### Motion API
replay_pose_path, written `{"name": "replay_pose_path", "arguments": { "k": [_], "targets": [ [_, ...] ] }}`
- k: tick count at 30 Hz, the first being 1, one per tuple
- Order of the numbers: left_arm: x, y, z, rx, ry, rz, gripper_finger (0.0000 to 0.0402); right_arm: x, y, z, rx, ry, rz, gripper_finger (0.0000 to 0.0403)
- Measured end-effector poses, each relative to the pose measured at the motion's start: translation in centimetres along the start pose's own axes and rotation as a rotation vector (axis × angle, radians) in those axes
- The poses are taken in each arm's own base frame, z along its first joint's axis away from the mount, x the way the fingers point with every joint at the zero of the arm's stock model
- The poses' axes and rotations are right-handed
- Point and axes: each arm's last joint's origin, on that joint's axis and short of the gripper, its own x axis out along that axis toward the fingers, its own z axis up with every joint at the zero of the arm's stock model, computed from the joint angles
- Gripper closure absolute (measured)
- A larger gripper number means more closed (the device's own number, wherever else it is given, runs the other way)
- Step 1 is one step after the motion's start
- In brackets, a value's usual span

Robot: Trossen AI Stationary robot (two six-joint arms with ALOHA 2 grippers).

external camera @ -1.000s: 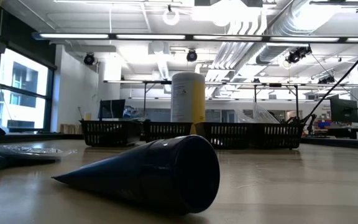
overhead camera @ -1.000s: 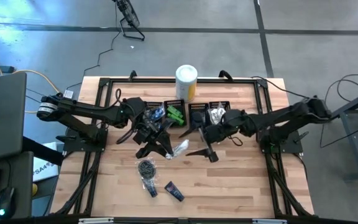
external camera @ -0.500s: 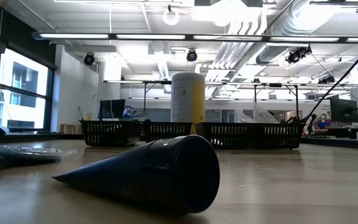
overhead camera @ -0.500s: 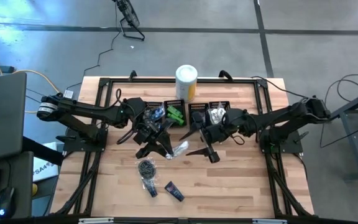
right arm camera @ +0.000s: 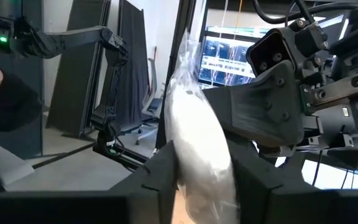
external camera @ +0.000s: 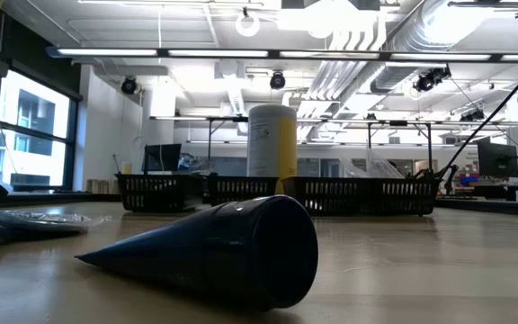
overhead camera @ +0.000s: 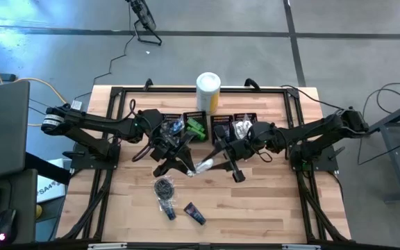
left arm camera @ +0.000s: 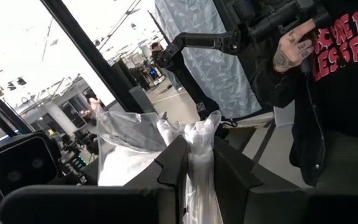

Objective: Pick & Place Travel size toiletries
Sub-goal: Put the cotton pack into the right black bin

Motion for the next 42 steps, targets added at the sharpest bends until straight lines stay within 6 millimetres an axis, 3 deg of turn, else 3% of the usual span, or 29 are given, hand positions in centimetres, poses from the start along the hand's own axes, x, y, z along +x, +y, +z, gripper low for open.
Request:
{"name": "replay_pose_path", "arguments": {
  "k": [10,19,32,42],
  "targets": [
    [0.0,-0.1,-0.2,-0.018,0.018,-0.007,0.0346,0.0,0.0,0.0,0.0,0.003,-0.002,0.0375],
    [0.0,0.0,-0.3,-0.022,0.048,0.038,0.033,0.0,-0.1,0.0,-0.001,0.002,-0.004,0.0365],
    [0.0,-0.2,-0.2,-0.028,0.006,-0.031,0.0177,0.0,0.0,-0.1,0.011,0.009,-0.006,0.0371],
    [-0.8,-0.3,1.1,-0.031,0.009,-0.031,0.0192,-0.1,-0.1,-1.5,0.051,0.163,-0.097,0.0371]
  ]
}}
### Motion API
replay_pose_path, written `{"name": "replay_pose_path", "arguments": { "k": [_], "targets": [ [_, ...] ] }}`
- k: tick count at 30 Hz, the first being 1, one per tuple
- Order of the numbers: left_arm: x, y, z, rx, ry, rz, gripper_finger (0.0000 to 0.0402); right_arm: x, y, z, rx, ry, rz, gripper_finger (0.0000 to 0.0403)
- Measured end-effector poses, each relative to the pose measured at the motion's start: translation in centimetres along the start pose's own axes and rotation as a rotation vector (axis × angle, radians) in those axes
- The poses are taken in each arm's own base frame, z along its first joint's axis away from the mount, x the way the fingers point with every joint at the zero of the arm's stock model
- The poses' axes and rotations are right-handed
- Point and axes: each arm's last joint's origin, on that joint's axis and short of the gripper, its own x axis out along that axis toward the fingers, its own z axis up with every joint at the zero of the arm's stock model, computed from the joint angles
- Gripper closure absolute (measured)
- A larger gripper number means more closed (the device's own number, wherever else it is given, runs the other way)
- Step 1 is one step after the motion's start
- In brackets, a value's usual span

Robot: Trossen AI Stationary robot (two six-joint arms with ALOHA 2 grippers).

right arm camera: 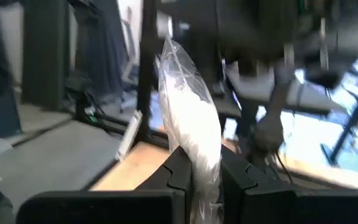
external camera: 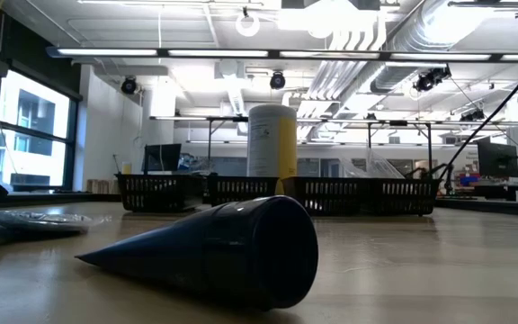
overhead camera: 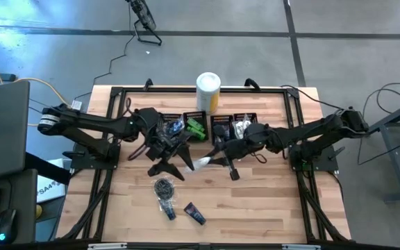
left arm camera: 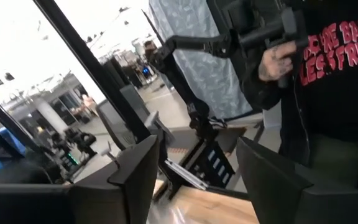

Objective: Pick & Place Travel size toiletries
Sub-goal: Put the cotton pack into the right black bin

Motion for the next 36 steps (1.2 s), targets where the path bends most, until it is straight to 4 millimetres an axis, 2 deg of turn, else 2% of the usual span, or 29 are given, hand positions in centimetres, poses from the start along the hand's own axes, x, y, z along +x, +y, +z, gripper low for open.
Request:
{"name": "replay_pose_path", "arguments": {
  "k": [4,7,13,16,24,36],
  "targets": [
    [-0.9,-0.3,1.2,0.002,0.014,-0.001,0.0204,0.0,-0.1,-0.9,0.014,0.098,-0.078,0.037],
    [-1.6,-0.6,1.5,0.004,0.096,0.035,0.0213,-0.2,-0.4,-1.6,0.03,0.178,-0.173,0.037],
    [-2.4,-0.9,0.5,-0.029,0.39,0.211,0.0227,-1.0,-1.5,-3.2,0.113,0.357,-0.426,0.037],
    [-2.6,-1.1,-0.1,-0.053,0.484,0.246,0.0231,-1.6,-2.1,-3.9,0.122,0.439,-0.576,0.037],
    [-2.4,-1.5,-0.2,-0.067,0.508,0.243,0.0232,-3.5,-3.4,-5.9,0.162,0.642,-0.853,0.0371],
    [-2.5,-1.5,-0.3,-0.067,0.533,0.248,0.0232,-6.9,-5.7,-7.9,0.276,0.807,-1.216,0.0371]
  ]
}}
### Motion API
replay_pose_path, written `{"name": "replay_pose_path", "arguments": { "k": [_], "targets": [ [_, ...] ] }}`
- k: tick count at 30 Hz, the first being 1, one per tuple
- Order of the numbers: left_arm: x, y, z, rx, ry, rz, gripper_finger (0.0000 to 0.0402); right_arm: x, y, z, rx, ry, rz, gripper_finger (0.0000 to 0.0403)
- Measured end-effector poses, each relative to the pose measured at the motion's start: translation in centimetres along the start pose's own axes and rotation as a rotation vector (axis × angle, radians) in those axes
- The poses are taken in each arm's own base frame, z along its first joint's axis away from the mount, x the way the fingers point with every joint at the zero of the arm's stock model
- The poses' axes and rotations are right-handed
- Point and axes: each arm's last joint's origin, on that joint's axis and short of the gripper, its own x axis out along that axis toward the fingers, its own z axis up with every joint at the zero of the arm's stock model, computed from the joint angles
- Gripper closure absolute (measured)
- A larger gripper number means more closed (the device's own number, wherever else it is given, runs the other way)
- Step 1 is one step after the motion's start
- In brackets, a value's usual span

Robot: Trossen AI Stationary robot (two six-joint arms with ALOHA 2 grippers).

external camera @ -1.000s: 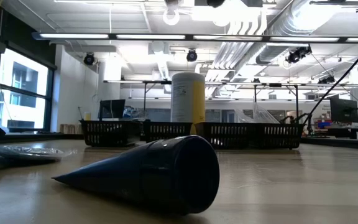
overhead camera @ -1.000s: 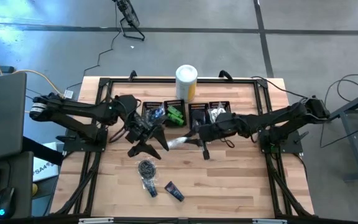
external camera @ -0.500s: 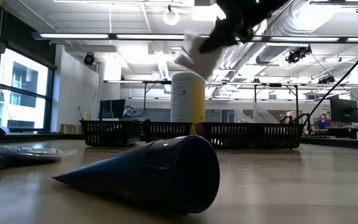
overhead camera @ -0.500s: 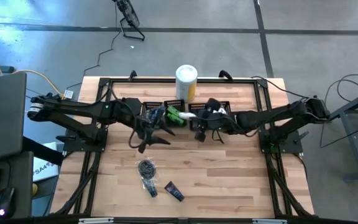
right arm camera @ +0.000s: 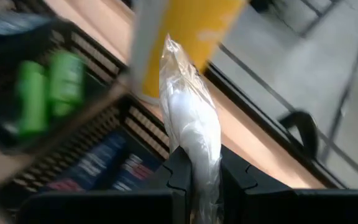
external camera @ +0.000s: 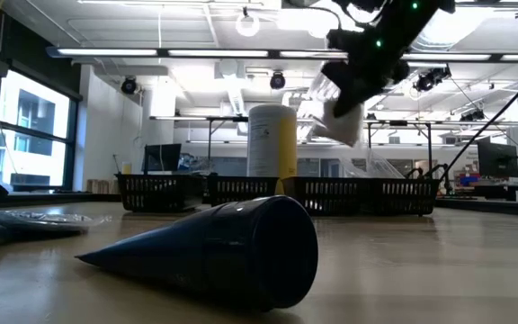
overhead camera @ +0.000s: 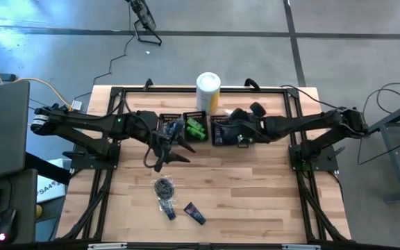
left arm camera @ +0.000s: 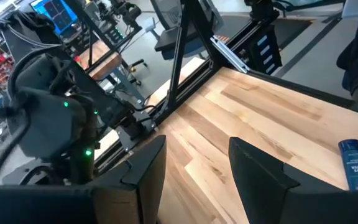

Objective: Pick & Place Travel size toiletries
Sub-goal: Put the cotton pack into the right black bin

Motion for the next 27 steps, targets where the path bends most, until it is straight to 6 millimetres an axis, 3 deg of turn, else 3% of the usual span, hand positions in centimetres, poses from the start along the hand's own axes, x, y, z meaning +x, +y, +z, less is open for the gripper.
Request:
{"name": "replay_pose_path", "arguments": {
  "k": [13,27],
  "targets": [
    [0.0,-0.1,-0.3,-0.009,0.045,0.001,0.0232,1.8,-2.1,-1.6,0.057,0.139,-0.133,0.0371],
    [0.0,-0.1,-0.3,-0.009,0.046,0.004,0.0232,4.4,-2.8,-5.1,0.153,0.245,-0.056,0.0366]
  ]
}}
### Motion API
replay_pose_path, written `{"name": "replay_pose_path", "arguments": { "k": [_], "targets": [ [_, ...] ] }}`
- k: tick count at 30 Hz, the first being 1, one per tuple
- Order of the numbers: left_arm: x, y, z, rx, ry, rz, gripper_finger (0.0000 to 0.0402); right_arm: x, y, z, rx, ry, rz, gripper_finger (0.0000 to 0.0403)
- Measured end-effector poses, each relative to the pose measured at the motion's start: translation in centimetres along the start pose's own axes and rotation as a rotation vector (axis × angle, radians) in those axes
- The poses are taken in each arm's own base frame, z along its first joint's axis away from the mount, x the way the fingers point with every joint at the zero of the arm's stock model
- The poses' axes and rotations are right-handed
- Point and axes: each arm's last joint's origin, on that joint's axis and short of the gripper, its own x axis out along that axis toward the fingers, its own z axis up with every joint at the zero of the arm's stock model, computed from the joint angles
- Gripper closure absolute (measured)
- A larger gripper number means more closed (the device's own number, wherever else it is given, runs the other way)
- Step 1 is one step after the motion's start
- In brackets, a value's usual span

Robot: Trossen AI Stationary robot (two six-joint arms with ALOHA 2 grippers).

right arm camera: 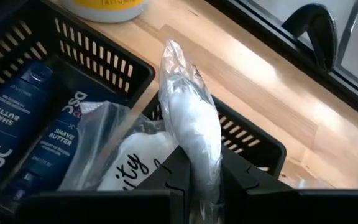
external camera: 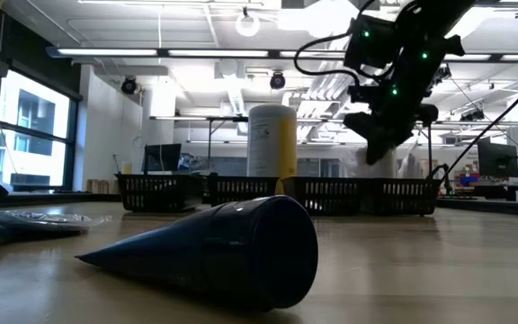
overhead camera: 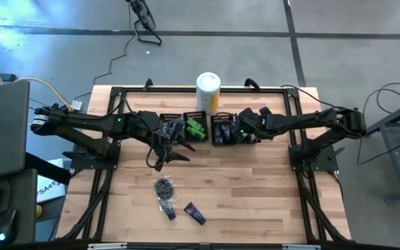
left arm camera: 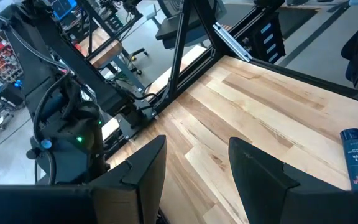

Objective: Pick & Place Travel size toiletries
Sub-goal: Put the cotton pack into the right black bin, then put the black hairbrush into the left black bin

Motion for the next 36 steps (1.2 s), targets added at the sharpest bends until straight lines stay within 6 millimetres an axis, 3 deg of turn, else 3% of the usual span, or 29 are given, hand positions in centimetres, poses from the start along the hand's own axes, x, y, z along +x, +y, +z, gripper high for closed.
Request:
{"name": "replay_pose_path", "arguments": {
  "k": [4,15,23,36],
  "targets": [
    [0.0,0.0,0.0,0.0,0.004,0.005,0.0232,0.0,0.1,0.2,0.006,-0.019,0.007,0.0344],
    [0.0,0.0,0.0,0.0,0.009,0.012,0.0232,-0.9,0.5,1.5,-0.028,-0.058,0.071,0.0235],
    [0.0,0.0,0.0,0.0,0.009,0.012,0.0232,-4.1,-0.3,3.6,-0.001,-0.147,0.137,0.0229],
    [0.0,0.0,0.0,0.0,0.008,0.012,0.0232,-11.3,-0.5,3.6,-0.075,-0.403,0.401,0.0229]
  ]
}}
